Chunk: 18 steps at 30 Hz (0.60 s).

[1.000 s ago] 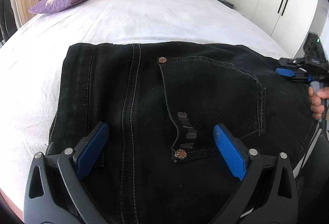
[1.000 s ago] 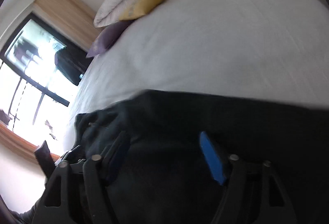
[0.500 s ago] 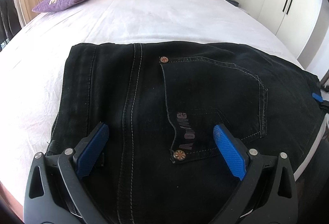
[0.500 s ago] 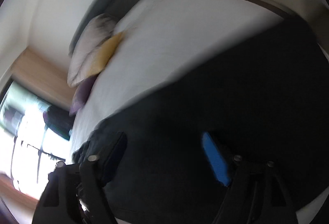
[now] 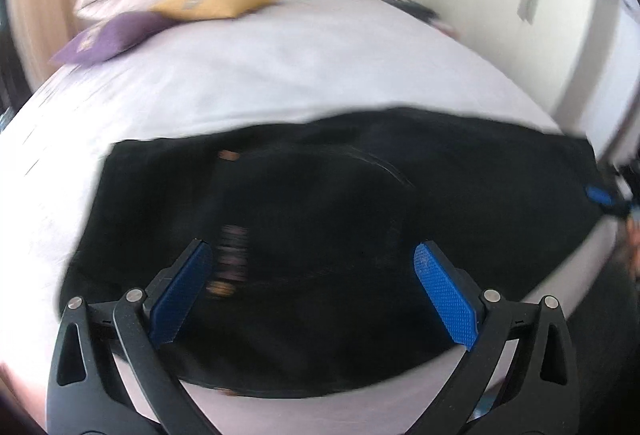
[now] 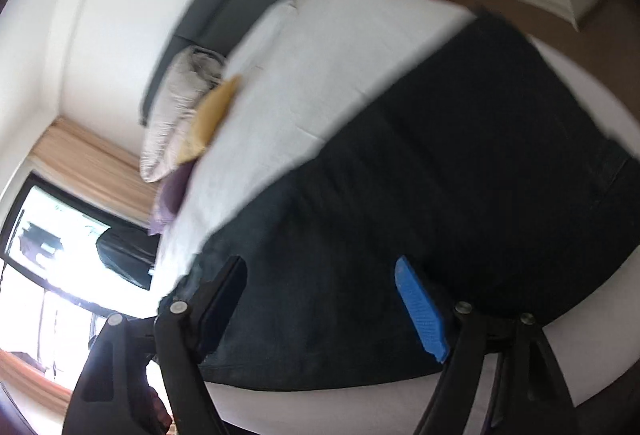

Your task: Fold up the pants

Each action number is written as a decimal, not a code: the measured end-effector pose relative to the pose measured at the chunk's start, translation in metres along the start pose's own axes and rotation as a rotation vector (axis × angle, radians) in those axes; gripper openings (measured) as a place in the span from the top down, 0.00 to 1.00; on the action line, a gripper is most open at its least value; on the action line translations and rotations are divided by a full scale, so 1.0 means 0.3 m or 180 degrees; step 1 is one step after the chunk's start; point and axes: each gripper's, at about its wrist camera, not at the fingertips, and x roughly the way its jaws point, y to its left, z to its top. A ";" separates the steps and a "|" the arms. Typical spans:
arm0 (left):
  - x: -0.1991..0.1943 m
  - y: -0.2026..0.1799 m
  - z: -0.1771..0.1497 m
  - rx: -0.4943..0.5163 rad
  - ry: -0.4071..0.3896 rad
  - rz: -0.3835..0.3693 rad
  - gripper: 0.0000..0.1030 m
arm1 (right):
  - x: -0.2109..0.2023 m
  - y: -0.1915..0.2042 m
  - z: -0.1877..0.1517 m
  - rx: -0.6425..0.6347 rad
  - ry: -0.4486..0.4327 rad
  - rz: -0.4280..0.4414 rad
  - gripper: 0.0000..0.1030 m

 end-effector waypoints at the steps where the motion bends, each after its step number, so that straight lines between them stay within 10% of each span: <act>1: 0.034 -0.019 -0.013 0.0082 0.0105 0.0000 0.00 | -0.012 -0.013 0.009 0.0017 -0.0014 0.0003 0.34; 6: 0.101 0.002 -0.025 -0.0066 0.0203 -0.0038 0.00 | -0.173 -0.104 0.043 0.0196 -0.0361 -0.0450 0.32; 10: 0.031 -0.011 -0.002 -0.0058 -0.0044 0.0025 0.00 | -0.162 -0.023 0.014 0.0003 -0.0375 -0.0006 0.25; 18: 0.016 0.220 -0.064 -0.0668 -0.0045 0.0204 0.02 | -0.101 -0.142 -0.015 0.0424 -0.0300 0.0016 0.27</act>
